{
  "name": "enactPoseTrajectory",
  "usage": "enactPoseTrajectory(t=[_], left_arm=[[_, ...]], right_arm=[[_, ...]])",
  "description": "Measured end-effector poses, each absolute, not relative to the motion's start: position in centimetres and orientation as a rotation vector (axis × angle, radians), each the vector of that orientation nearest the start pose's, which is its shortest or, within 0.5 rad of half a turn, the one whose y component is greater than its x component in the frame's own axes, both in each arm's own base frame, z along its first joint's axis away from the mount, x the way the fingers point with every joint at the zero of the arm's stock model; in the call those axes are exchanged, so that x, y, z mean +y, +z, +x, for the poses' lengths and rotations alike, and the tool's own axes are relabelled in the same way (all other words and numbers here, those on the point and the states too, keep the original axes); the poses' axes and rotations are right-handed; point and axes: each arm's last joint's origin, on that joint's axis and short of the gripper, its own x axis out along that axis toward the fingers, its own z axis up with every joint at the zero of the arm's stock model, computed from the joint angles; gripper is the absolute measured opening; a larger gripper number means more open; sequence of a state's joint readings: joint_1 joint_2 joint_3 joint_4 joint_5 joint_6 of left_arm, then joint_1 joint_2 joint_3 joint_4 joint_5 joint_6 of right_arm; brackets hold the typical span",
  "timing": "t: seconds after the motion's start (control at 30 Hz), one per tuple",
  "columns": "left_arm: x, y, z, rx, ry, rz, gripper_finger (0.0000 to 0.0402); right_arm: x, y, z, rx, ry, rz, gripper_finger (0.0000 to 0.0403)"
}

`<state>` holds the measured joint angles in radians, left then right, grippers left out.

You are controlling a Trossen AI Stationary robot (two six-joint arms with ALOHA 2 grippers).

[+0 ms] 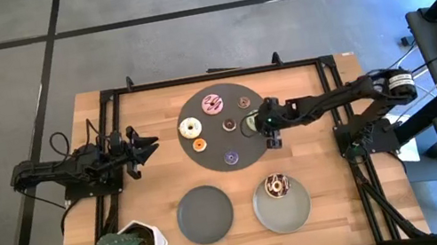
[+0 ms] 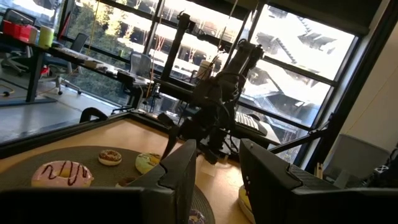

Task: Pick & Place donuts
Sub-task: Put large green donut on the gray plate

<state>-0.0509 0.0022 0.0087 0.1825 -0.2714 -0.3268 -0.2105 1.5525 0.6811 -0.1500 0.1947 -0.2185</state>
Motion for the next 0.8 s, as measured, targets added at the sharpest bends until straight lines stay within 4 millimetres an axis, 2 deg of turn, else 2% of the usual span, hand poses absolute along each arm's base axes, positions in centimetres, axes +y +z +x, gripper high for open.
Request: enactPoseTrajectory(t=[0.2, 0.43, 0.63, 0.8], left_arm=[[0.3, 18.4, 9.5, -0.221, 0.188, -0.355, 0.0120], [0.3, 18.4, 9.5, -0.220, 0.188, -0.355, 0.0120], [0.3, 18.4, 9.5, -0.221, 0.188, -0.355, 0.0120], [0.3, 18.4, 9.5, -0.221, 0.191, -0.355, 0.0120]], right_arm=[[-6.3, 12.9, 26.3, 1.089, -0.263, -0.187, 0.0112], [-6.5, 13.5, 26.0, 1.095, -0.346, -0.234, 0.0015], [-6.5, 15.5, 25.3, 1.040, -0.424, -0.230, 0.0019], [-4.5, 17.8, 24.1, 0.996, -0.358, -0.147, 0.0008]])
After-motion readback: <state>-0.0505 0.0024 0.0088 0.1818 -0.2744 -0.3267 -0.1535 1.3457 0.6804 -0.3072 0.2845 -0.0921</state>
